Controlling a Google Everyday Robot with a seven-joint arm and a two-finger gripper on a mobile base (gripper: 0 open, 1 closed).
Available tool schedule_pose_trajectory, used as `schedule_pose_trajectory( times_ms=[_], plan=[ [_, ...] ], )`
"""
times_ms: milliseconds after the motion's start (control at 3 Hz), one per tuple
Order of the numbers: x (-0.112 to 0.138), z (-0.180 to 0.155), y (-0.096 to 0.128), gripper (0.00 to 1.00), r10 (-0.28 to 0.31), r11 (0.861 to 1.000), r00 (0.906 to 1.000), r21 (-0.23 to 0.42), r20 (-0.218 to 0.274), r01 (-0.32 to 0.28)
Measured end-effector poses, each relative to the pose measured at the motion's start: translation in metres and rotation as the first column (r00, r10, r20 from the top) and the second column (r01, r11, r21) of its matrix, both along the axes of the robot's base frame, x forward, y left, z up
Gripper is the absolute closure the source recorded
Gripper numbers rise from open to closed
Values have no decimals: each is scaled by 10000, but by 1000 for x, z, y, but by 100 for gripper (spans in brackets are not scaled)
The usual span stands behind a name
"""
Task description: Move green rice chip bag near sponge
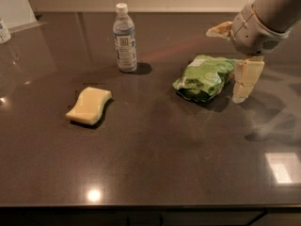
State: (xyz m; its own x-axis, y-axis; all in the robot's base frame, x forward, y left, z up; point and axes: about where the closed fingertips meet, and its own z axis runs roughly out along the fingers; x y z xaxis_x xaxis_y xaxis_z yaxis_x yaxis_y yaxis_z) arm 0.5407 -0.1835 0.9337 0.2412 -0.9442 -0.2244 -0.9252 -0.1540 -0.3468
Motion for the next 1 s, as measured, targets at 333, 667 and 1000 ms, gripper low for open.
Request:
schedule_pose_trajectory(
  times_ms=[333,667,1000],
  plan=[
    [23,-12,5,0,1365,9900,9906,-364,-54,-1366],
    [41,-27,11,0,2341,9688,9718,-763,-294,-2357],
    [48,-41,17,0,2934,9488,9547,-1071,-489,-2971]
  ],
)
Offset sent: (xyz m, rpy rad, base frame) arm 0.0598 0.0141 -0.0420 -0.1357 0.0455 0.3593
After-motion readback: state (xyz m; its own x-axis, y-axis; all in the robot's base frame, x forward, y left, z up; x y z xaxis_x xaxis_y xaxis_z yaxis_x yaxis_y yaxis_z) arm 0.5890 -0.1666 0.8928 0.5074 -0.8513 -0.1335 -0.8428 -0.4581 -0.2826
